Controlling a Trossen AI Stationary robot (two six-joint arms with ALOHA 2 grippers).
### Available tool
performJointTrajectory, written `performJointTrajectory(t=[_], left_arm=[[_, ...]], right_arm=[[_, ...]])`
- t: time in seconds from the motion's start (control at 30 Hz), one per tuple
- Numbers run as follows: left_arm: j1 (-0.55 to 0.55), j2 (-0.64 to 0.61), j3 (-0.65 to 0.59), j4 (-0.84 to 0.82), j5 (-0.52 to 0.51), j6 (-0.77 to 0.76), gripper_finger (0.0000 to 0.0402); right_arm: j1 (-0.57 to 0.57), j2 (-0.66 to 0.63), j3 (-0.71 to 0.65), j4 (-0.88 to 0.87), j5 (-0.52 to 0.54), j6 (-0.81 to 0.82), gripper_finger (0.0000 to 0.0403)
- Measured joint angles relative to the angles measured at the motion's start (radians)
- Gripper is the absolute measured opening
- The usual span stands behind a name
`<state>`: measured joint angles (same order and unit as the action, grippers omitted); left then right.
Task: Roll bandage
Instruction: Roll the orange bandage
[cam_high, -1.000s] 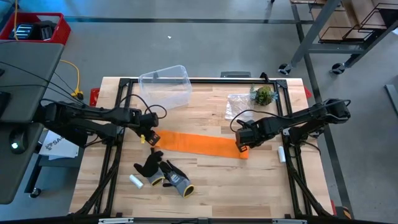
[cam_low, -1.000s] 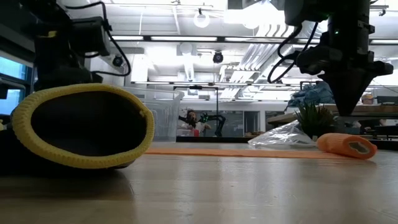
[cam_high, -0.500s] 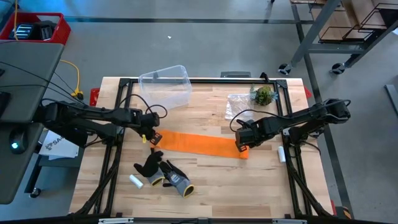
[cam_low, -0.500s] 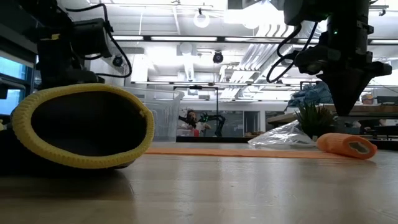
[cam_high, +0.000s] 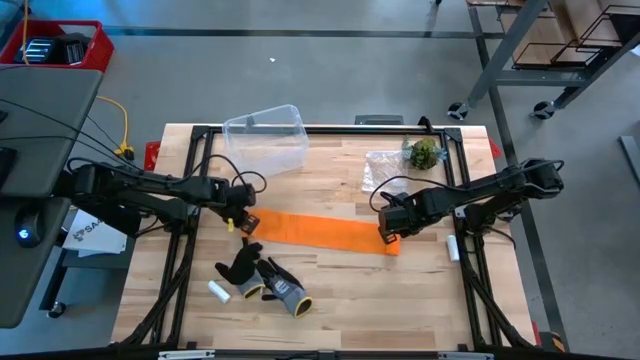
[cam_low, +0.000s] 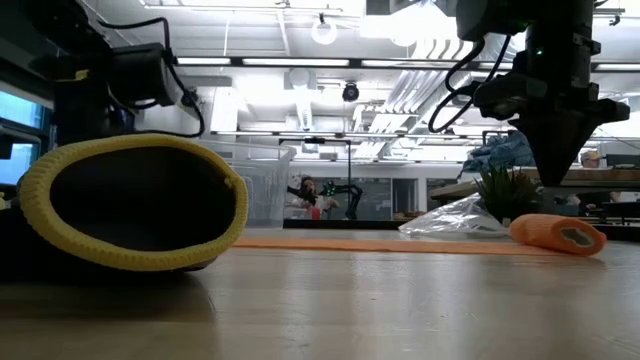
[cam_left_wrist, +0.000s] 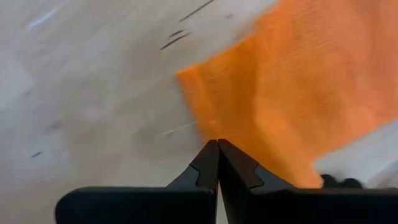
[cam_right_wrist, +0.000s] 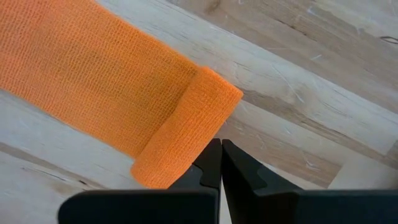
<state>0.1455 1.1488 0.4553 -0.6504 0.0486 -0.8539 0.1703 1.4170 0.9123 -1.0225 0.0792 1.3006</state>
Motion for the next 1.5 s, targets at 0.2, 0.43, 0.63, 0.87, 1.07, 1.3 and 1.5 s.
performJointTrajectory(t=[0.2, 0.43, 0.63, 0.87, 1.07, 1.3, 1.5], left_arm=[[0.0, -0.001, 0.0, -0.071, -0.003, 0.025, 0.0], [0.0, -0.048, 0.059, -0.056, 0.018, 0.021, 0.0], [0.0, -0.085, 0.062, 0.004, -0.029, -0.018, 0.0], [-0.011, -0.066, -0.003, 0.064, -0.004, -0.084, 0.0], [-0.011, -0.066, -0.003, 0.078, -0.009, -0.086, 0.0], [-0.011, -0.042, -0.002, 0.075, -0.009, -0.087, 0.0], [-0.011, 0.004, -0.003, 0.107, 0.003, -0.087, 0.0]], right_arm=[[0.0, 0.0, 0.0, 0.0, 0.0, 0.0, 0.0], [0.0, 0.0, 0.0, 0.0, 0.0, 0.0, 0.0], [0.0, 0.0, 0.0, -0.001, 0.001, 0.0, 0.0], [0.0, 0.0, 0.0, -0.001, 0.001, 0.0, 0.0], [0.0, 0.0, 0.0, -0.001, 0.001, 0.0, 0.0], [0.0, 0.0, 0.0, -0.001, 0.017, 0.0, 0.0], [0.0, 0.0, 0.0, -0.001, 0.021, 0.002, 0.0]])
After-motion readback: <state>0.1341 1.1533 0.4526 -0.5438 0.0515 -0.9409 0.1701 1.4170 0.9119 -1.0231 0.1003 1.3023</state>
